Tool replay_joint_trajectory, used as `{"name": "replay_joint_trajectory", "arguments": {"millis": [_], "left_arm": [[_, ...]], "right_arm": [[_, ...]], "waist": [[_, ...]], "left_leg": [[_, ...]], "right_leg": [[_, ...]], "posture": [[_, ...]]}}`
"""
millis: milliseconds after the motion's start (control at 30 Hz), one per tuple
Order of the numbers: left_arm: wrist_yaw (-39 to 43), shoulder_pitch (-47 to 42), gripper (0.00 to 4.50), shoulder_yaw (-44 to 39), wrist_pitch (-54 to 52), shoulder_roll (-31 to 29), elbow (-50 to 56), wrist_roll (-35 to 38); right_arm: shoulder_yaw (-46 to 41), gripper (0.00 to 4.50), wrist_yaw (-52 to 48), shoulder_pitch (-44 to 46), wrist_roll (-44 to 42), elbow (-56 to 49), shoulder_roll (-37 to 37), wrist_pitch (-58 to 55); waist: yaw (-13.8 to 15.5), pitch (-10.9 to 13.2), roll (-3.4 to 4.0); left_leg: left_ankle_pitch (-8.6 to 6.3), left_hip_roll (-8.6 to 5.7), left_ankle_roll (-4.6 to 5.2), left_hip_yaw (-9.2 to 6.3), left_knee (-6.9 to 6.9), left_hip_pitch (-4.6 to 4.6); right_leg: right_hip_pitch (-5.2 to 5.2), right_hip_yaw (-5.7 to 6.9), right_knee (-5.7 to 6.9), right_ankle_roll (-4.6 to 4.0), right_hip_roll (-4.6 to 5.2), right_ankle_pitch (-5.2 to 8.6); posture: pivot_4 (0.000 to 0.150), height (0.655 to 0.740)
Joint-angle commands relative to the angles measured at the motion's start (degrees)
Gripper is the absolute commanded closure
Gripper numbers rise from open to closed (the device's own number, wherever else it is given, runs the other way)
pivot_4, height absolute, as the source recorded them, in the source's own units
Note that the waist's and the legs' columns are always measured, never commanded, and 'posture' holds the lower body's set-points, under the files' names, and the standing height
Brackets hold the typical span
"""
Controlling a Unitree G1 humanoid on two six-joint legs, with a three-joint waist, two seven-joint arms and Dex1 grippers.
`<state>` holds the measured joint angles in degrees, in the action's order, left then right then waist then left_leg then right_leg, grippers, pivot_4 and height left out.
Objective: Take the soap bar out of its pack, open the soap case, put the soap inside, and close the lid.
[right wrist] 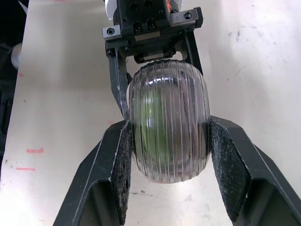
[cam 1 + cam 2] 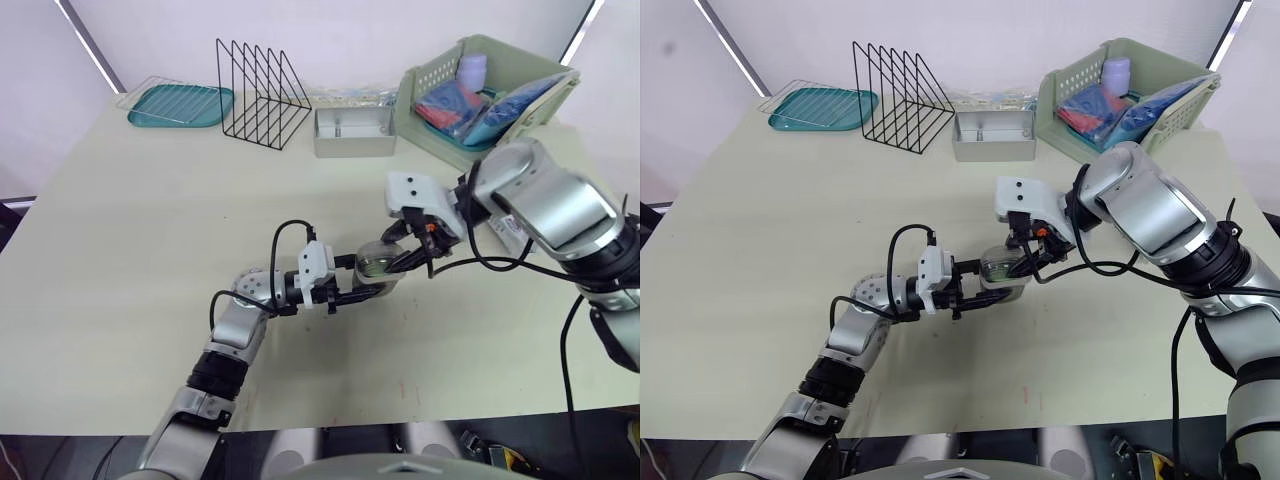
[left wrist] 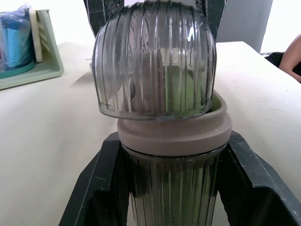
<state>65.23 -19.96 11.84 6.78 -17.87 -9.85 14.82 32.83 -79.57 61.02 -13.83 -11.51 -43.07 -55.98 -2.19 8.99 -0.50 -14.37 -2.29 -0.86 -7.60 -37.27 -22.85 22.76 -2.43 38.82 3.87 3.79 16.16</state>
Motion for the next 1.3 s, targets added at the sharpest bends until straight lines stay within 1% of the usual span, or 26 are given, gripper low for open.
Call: {"name": "replay_joint_trajectory", "arguments": {"millis": [33, 500, 1200, 1233, 1300], "left_arm": [[0.1, -0.6, 2.6, -0.6, 1.7, 0.1, 3.2, 1.5], [0.2, -1.1, 2.6, -0.4, 1.8, 0.3, 2.6, 1.3], [-0.3, -0.9, 2.6, -0.3, 1.8, 0.3, 2.9, 1.0], [-0.3, -0.9, 2.6, -0.3, 1.8, 0.3, 2.9, 1.0], [-0.3, -0.9, 2.6, -0.2, 1.8, 0.4, 2.9, 1.0]], "right_arm": [[0.5, 2.66, -1.1, -0.4, -0.5, -2.7, -1.3, 0.1], [1.2, 2.66, -0.1, -1.6, 1.0, 0.4, -0.4, 3.2], [1.3, 2.66, 0.0, -3.3, 0.7, -0.2, -0.3, 2.8], [1.2, 1.86, 0.0, -3.3, 0.8, -0.2, -0.4, 2.9], [1.0, 1.52, 0.2, -3.4, 0.9, -0.1, -0.3, 3.2]], "waist": [[0.0, 0.0, 0.0], [0.0, 0.0, 0.0], [0.0, 0.0, 0.0], [0.0, 0.0, 0.0], [0.0, 0.0, 0.0]], "left_leg": [[0.0, 0.0, 0.0, 0.0, 0.0, 0.0], [0.0, 0.0, 0.0, 0.0, 0.0, 0.0], [0.0, 0.0, 0.0, -0.01, 0.0, 0.02], [0.0, 0.0, 0.0, -0.01, 0.0, 0.02], [0.0, 0.0, 0.0, -0.01, 0.0, 0.02]], "right_leg": [[0.0, 0.0, 0.0, 0.0, 0.0, 0.0], [0.0, 0.01, 0.0, 0.0, -0.01, 0.0], [-0.01, 0.01, 0.01, 0.0, -0.01, 0.0], [-0.01, 0.01, 0.01, 0.0, -0.01, 0.0], [-0.01, 0.01, 0.01, 0.0, -0.01, 0.0]], "posture": [[0.15, 0.74], [0.15, 0.74], [0.15, 0.74], [0.15, 0.74], [0.15, 0.74]]}}
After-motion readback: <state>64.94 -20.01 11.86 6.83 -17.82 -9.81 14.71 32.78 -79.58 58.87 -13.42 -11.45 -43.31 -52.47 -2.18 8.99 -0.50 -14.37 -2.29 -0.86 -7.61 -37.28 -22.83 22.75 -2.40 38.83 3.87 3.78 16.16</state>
